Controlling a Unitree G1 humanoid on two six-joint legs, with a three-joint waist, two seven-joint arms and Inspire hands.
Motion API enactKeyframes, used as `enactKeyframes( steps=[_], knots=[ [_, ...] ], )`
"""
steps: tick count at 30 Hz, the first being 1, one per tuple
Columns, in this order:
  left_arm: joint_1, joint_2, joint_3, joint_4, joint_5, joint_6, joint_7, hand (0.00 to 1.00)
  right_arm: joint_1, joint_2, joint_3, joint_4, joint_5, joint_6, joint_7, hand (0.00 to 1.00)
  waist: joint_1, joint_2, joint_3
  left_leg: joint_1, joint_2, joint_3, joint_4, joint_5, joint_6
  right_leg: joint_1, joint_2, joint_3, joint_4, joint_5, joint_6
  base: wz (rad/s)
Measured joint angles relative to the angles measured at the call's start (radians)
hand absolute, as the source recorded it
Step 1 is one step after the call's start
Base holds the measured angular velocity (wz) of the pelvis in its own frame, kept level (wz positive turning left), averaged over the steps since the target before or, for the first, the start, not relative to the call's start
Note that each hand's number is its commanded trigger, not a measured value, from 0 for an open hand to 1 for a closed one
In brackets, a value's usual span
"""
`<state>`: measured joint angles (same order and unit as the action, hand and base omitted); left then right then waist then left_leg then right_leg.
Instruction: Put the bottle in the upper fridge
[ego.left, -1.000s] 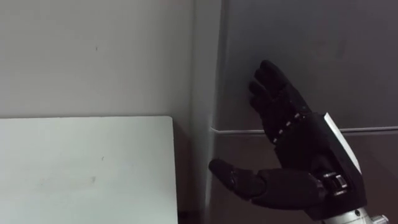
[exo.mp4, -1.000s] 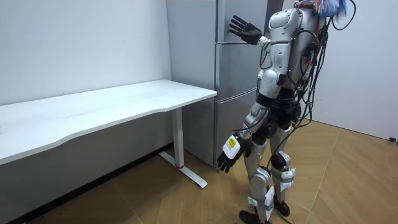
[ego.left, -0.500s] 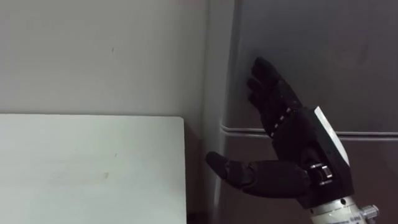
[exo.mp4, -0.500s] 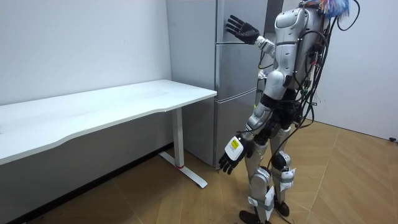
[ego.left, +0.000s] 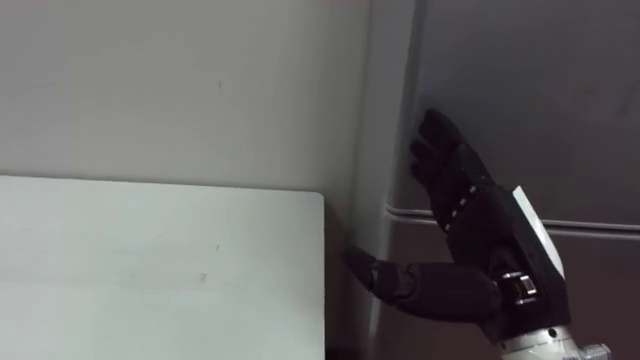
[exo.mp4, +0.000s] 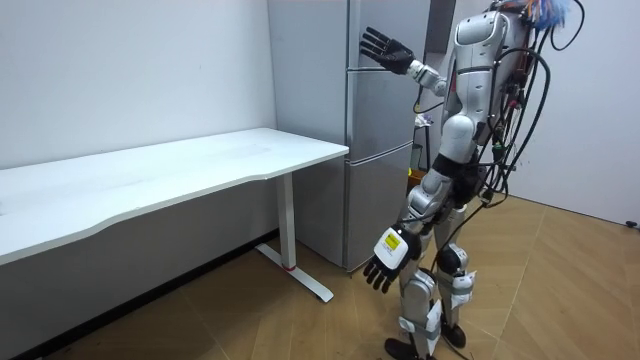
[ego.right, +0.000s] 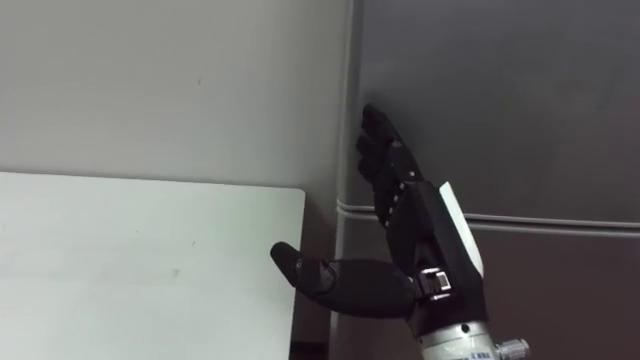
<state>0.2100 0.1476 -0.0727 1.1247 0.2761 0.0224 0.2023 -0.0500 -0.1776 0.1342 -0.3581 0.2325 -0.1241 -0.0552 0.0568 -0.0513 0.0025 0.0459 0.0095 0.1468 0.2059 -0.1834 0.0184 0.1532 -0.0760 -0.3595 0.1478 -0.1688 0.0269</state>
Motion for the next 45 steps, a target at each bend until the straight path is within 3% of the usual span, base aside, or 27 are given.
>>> enactKeyframes(
  steps=[9,15,25,28,38,42,45],
  knots=[
    [-0.002,0.001,0.017,-0.003,0.001,0.0,-0.012,0.0,-0.038,-0.023,-0.043,0.14,0.022,-0.075,-0.081,0.0,0.004,0.0,0.0004,0.002,-0.007,-0.025,0.009,0.002,0.003,0.021,-0.002,-0.016,-0.008,-0.002,0.003,0.09],
    [0.004,0.002,0.058,-0.009,0.026,0.006,-0.045,0.0,-0.079,-0.064,-0.084,0.174,0.038,-0.07,-0.122,0.0,0.005,-0.004,0.0001,-0.005,-0.007,-0.041,0.009,0.004,0.003,0.012,-0.008,-0.034,-0.01,-0.01,0.006,0.08],
    [0.029,0.012,0.112,-0.081,0.033,0.015,-0.068,0.0,-0.094,-0.149,-0.121,0.19,0.049,-0.069,-0.138,0.0,0.003,-0.038,0.0012,-0.016,-0.012,-0.043,0.008,0.008,0.002,0.007,-0.004,-0.044,-0.009,-0.008,0.003,0.01],
    [0.04,0.016,0.119,-0.093,0.033,0.015,-0.068,0.0,-0.094,-0.15,-0.13,0.196,0.049,-0.066,-0.138,0.0,0.004,-0.045,0.0008,-0.018,-0.013,-0.043,0.011,0.008,0.002,0.004,-0.006,-0.043,-0.011,-0.008,0.005,0.0],
    [0.05,0.024,0.153,-0.133,0.038,0.014,-0.053,0.0,-0.093,-0.151,-0.225,0.195,0.072,-0.058,-0.136,0.0,-0.007,-0.04,-0.0018,-0.021,-0.02,-0.066,0.014,0.011,0.012,0.008,-0.017,-0.053,-0.005,-0.007,0.013,0.05],
    [0.066,0.024,0.161,-0.141,0.039,0.013,-0.044,0.0,-0.093,-0.153,-0.29,0.2,0.08,-0.048,-0.14,0.0,-0.031,-0.036,-0.004,-0.016,-0.021,-0.064,0.011,0.013,0.014,0.012,-0.02,-0.05,0.003,-0.007,0.014,0.0],
    [0.067,0.024,0.204,-0.141,0.031,0.008,-0.04,0.0,-0.093,-0.164,-0.342,0.209,0.084,-0.039,-0.141,0.0,-0.052,-0.035,-0.0052,-0.016,-0.021,-0.06,0.013,0.013,0.015,0.01,-0.02,-0.049,0.003,-0.007,0.014,-0.01]
  ],
)
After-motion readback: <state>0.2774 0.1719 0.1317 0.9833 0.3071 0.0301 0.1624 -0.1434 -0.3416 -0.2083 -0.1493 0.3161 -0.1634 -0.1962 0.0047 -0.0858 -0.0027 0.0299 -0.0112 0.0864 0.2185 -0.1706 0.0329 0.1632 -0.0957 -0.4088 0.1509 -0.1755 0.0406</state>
